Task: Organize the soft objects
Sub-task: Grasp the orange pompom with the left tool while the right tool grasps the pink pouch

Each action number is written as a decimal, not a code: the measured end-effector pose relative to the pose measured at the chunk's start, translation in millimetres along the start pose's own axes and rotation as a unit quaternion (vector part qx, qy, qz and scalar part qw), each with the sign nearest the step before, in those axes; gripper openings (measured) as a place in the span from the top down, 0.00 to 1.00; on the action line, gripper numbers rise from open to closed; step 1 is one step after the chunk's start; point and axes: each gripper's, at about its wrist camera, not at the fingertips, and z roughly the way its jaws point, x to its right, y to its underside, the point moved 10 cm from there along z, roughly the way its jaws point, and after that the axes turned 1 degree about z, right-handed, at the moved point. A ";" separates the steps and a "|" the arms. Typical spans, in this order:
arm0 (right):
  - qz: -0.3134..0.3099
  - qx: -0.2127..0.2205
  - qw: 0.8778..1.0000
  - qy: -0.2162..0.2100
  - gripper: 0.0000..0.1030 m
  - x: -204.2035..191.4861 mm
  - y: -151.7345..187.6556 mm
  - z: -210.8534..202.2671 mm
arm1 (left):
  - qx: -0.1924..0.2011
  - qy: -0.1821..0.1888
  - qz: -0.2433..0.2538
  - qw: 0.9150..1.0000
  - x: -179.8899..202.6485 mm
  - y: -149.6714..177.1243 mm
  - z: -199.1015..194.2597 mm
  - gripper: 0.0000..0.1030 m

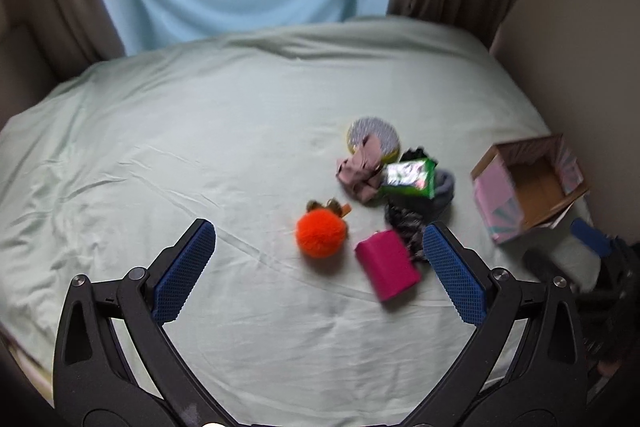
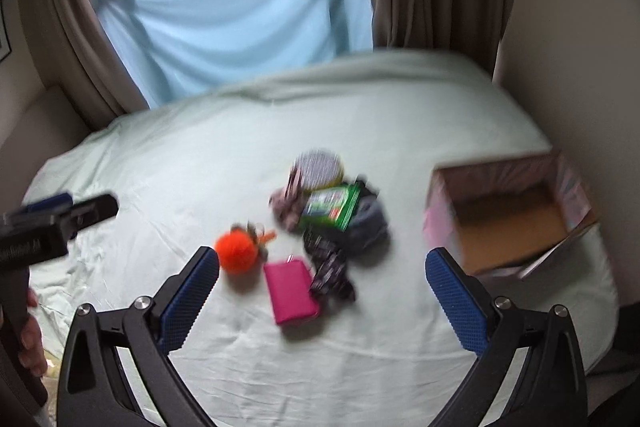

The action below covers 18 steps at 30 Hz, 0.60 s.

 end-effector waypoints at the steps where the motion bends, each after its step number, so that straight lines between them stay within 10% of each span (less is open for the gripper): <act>1: 0.002 -0.008 1.000 0.001 0.00 -4.6 10.7 14.3 | -0.006 0.008 0.004 1.000 -2.9 4.3 18.0 0.00; 18: -0.017 -0.107 0.994 0.005 0.04 -34.6 132.4 205.5 | -0.097 0.069 0.034 0.992 5.5 66.1 226.3 0.01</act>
